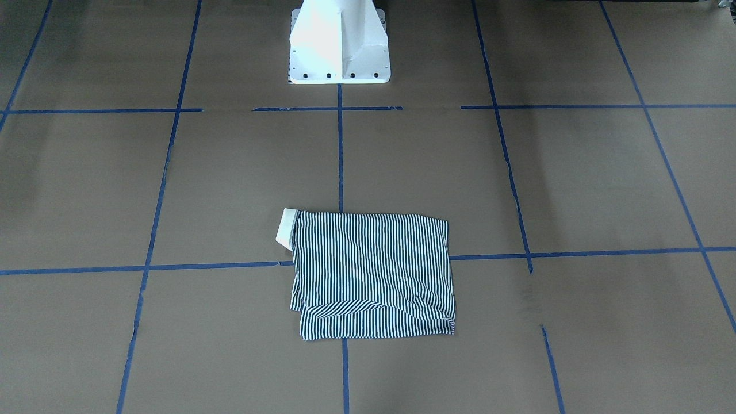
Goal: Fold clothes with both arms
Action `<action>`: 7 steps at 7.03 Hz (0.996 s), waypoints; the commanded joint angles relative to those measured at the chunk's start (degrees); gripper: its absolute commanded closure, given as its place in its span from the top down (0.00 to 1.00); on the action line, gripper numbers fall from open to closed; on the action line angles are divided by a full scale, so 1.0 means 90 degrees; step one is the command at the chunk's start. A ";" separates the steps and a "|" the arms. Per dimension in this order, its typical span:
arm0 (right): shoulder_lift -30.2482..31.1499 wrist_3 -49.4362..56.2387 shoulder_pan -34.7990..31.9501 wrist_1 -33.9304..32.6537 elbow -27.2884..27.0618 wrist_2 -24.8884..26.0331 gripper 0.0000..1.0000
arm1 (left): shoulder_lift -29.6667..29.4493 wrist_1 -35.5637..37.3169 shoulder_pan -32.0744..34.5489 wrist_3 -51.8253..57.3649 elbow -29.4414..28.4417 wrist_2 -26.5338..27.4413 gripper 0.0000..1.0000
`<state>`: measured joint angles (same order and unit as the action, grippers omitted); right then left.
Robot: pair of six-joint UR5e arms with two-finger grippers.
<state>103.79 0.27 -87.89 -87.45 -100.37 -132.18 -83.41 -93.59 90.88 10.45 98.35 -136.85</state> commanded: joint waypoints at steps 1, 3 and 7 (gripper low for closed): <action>0.0001 0.0009 0.0000 0.0000 0.0000 0.0000 1.00 | 0.0000 0.0008 0.0000 -0.0009 0.0000 0.0000 1.00; -0.0009 0.0009 0.0000 0.0000 0.0000 0.0009 1.00 | 0.0000 0.0008 0.0000 -0.0009 -0.0029 0.0010 1.00; -0.0009 0.0019 0.0000 0.0000 -0.0009 0.0009 1.00 | 0.0020 0.0028 0.0010 -0.0009 -0.0068 0.0020 1.00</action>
<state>103.74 0.41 -87.89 -87.45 -100.41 -132.10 -83.24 -93.41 90.89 10.37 97.88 -136.70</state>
